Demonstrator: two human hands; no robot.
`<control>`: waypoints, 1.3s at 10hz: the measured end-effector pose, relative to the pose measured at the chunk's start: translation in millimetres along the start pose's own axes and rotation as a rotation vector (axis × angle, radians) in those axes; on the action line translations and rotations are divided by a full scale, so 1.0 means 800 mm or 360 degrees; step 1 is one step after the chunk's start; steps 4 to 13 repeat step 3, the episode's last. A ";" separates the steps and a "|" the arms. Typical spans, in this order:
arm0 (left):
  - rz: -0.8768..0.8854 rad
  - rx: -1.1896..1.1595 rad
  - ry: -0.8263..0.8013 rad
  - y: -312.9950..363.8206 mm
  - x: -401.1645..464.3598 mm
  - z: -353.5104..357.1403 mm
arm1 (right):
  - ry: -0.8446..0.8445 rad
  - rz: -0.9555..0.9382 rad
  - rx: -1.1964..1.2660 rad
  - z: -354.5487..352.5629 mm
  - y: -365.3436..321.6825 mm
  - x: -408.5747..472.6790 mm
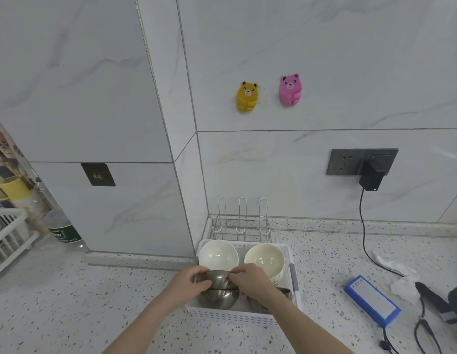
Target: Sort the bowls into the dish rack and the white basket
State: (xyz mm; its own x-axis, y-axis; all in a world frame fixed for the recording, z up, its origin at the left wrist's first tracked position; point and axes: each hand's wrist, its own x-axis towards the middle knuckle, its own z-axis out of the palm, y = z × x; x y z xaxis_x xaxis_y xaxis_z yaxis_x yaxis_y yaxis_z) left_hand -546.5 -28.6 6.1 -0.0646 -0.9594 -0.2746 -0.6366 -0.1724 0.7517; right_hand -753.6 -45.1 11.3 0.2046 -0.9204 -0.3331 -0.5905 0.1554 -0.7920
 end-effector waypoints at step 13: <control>-0.0132 -0.0627 0.0469 -0.012 -0.029 0.019 | 0.0287 -0.0227 0.0294 -0.067 -0.033 -0.074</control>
